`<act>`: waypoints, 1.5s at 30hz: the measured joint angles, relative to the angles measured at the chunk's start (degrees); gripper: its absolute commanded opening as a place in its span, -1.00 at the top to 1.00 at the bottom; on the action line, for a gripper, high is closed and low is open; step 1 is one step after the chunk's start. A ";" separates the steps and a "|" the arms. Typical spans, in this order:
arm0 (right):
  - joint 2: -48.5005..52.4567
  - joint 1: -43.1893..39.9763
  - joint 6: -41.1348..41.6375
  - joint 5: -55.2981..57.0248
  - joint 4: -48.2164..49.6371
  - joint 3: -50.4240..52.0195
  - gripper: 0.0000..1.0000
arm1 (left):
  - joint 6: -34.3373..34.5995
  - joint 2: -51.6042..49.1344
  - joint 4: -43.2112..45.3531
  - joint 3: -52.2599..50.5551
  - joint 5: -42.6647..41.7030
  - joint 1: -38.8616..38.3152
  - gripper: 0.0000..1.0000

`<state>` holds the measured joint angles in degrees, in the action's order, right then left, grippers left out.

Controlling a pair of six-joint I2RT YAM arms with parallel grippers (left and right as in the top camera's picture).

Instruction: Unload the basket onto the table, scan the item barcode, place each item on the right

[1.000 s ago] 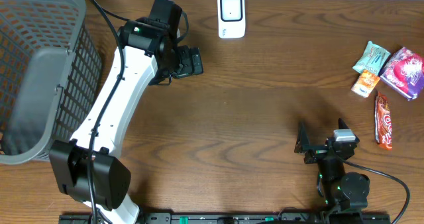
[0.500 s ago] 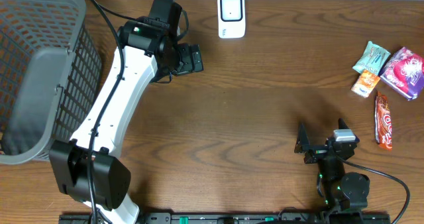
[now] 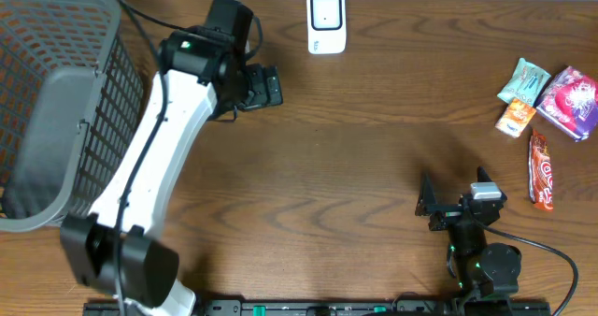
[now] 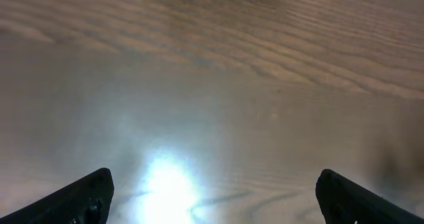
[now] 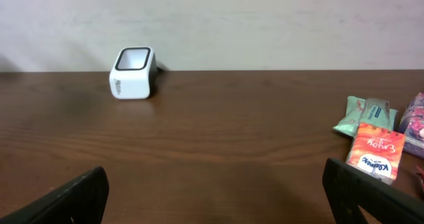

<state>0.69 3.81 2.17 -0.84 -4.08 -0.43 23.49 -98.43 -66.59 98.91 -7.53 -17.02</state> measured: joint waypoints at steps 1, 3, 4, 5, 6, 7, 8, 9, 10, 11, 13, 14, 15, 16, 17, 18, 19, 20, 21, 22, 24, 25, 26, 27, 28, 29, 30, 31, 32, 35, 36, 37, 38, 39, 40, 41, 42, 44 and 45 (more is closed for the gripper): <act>0.00 0.00 -0.02 0.00 0.00 0.00 -0.99 | -0.02 1.20 -1.33 0.00 0.55 0.00 -0.96; 0.00 0.00 0.00 0.00 0.00 0.00 -0.99 | -0.90 3.78 -4.42 0.00 1.51 0.00 -0.96; 0.00 0.00 -0.02 0.00 0.00 0.00 -0.98 | -1.49 4.59 -5.53 0.00 1.81 -0.02 -0.96; 0.00 0.00 0.00 0.00 -0.02 0.02 -0.98 | -2.49 5.46 -6.60 -0.11 2.12 -0.02 -0.96; 0.00 0.00 0.00 0.00 -0.02 0.02 -0.98 | -3.06 6.05 -7.02 -0.33 2.34 -0.04 -0.96; 0.00 0.00 0.00 0.00 0.00 0.00 -0.99 | -4.07 6.80 -6.80 -1.07 2.54 -0.15 -0.96; 0.00 0.00 0.00 0.00 -0.02 0.02 -0.99 | -4.70 7.56 -6.38 -2.27 2.80 -0.26 -0.96; 0.00 0.00 -0.02 0.00 0.00 0.00 -0.98 | -5.25 8.15 -5.53 -3.58 2.97 -0.37 -0.95; 0.00 0.00 0.00 0.00 -0.02 0.00 -0.99 | -5.64 8.92 -4.13 -5.44 3.06 -0.48 -0.95; 0.00 0.00 0.00 0.00 -0.02 0.02 -0.99 | -6.01 9.73 -2.45 -7.54 3.17 -0.59 -0.96; 0.00 0.00 0.00 0.00 0.00 0.00 -0.98 | -6.51 11.37 1.27 -12.07 3.21 -0.76 -0.96; 0.00 0.00 0.00 0.00 0.00 0.02 -0.99 | -6.84 12.46 3.91 -14.88 3.26 -0.79 -0.96; 0.00 0.00 0.00 0.00 0.00 0.02 -0.98 | -6.97 13.66 6.40 -17.79 3.23 -0.79 -0.96; 0.00 0.00 0.00 0.00 0.00 0.02 -0.99 | -7.08 15.17 8.96 -21.20 3.23 -0.79 -0.96; 0.00 0.00 0.00 0.00 -0.02 0.02 -0.98 | -7.10 16.44 10.75 -24.11 3.19 -0.79 -0.96; 0.00 0.00 0.00 0.00 0.00 0.02 -0.98 | -7.13 17.84 12.55 -27.04 3.10 -0.79 -0.96; 0.00 0.00 0.00 0.00 0.00 0.02 -0.98 | -7.23 19.26 14.38 -29.94 2.95 -0.79 -0.96; 0.00 0.00 0.00 0.00 0.00 0.02 -0.99 | -7.26 20.74 16.24 -32.87 2.91 -0.79 -0.96; 0.00 0.00 0.00 0.00 0.00 0.02 -0.98 | -7.30 22.40 18.29 -35.98 2.80 -0.79 -0.96; 0.00 0.00 0.00 0.02 0.02 0.02 -0.99 | -7.43 24.09 20.76 -39.06 2.73 -0.76 -0.96; 0.00 0.00 0.00 0.02 0.02 0.02 -0.98 | -7.52 27.82 26.40 -45.33 2.54 -0.55 -0.96; 0.00 0.00 0.00 0.00 0.00 0.02 -0.99 | -7.67 29.57 29.14 -48.13 2.43 -0.28 -0.95; 0.00 0.00 0.00 0.02 0.02 0.02 -0.98 | -7.74 31.50 32.04 -51.08 2.25 0.13 -0.96; 0.00 0.00 0.00 0.00 0.00 0.02 -0.98 | -7.87 33.29 34.53 -53.81 2.08 0.61 -0.96; 0.00 0.00 0.00 0.02 0.04 0.02 -0.99 | -7.91 35.32 37.24 -56.81 1.81 1.25 -0.96; 0.00 0.00 0.00 0.00 -0.02 0.02 -0.99 | -7.96 37.64 40.13 -60.19 1.49 2.05 -0.95; 0.00 0.00 0.00 0.02 0.02 0.02 -0.98 | -8.11 39.65 42.42 -63.06 1.18 2.82 -0.96; 0.00 0.00 0.00 0.02 0.00 0.02 -0.99 | -8.17 41.68 44.63 -65.94 0.63 3.69 -0.96; 0.00 0.00 0.00 0.00 0.00 0.02 -0.98 | -8.31 43.95 46.80 -69.16 0.07 4.70 -0.95; 0.00 0.00 0.00 0.00 0.00 0.02 -0.99 | -8.33 49.83 51.93 -77.00 -1.73 7.30 -0.95; 0.00 0.00 0.02 0.02 0.04 0.02 -0.98 | -8.37 51.98 54.12 -79.82 -2.54 8.26 -0.95; 0.00 0.00 0.02 0.00 -0.07 0.02 -0.99 | -8.35 54.12 55.84 -82.34 -3.15 9.03 -0.96; 0.00 0.00 0.02 0.00 0.02 0.02 -0.99 | -8.35 55.80 57.42 -84.35 -3.72 9.55 -0.95; -0.02 0.00 0.02 0.02 0.02 0.02 -0.98 | -8.37 57.66 59.39 -86.44 -4.28 10.01 -0.96; -0.02 0.00 0.02 0.02 -0.02 0.02 -0.99 | -8.37 59.47 60.83 -88.24 -4.66 10.29 -0.96; -0.02 0.00 0.02 0.00 0.00 0.02 -0.99 | -8.35 61.51 62.14 -90.05 -5.07 10.45 -0.96; -0.02 0.00 0.02 0.00 0.00 0.02 -0.99 | -8.35 63.25 62.95 -91.34 -5.49 10.54 -0.96; -0.02 0.00 0.02 0.02 0.00 0.02 -0.99 | -8.35 66.47 63.49 -93.09 -6.01 10.56 -0.95; -0.02 0.00 0.02 0.00 0.00 0.02 -0.98 | -8.35 67.98 63.52 -93.64 -6.19 10.56 -0.96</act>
<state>0.67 3.81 2.20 -0.84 -4.08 -0.40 15.14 -30.46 -3.07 5.28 -13.72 -6.46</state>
